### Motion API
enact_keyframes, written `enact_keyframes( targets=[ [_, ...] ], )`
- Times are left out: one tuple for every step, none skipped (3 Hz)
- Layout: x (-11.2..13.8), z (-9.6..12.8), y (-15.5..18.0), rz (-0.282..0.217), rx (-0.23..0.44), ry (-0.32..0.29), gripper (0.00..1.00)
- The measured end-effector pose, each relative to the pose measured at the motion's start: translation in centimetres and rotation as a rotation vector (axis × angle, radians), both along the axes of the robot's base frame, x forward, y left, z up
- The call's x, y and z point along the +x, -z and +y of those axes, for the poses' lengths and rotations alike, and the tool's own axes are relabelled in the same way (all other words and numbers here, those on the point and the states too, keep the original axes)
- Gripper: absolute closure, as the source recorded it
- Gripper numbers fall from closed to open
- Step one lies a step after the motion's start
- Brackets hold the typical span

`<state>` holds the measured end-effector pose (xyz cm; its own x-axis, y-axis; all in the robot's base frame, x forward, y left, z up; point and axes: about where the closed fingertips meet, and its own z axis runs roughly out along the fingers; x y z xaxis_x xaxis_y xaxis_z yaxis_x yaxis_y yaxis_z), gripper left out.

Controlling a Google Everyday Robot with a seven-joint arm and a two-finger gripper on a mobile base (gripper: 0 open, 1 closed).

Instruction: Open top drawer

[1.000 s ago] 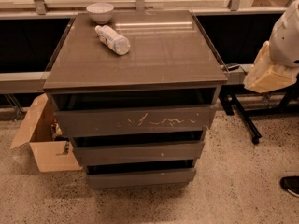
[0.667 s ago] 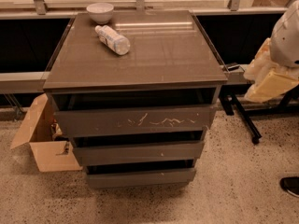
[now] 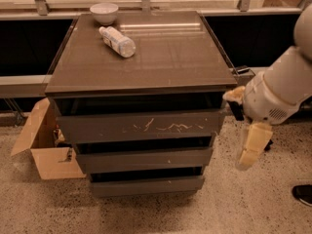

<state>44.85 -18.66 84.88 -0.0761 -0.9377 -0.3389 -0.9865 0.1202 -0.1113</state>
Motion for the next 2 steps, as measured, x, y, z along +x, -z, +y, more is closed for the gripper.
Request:
enact_keyframes(
  targets=[
    [0.1,1.6,5.3,0.072,0.071,-0.065,0.00],
    [0.9,4.0,9.6,0.126,0.104,-0.125,0.00]
  ],
)
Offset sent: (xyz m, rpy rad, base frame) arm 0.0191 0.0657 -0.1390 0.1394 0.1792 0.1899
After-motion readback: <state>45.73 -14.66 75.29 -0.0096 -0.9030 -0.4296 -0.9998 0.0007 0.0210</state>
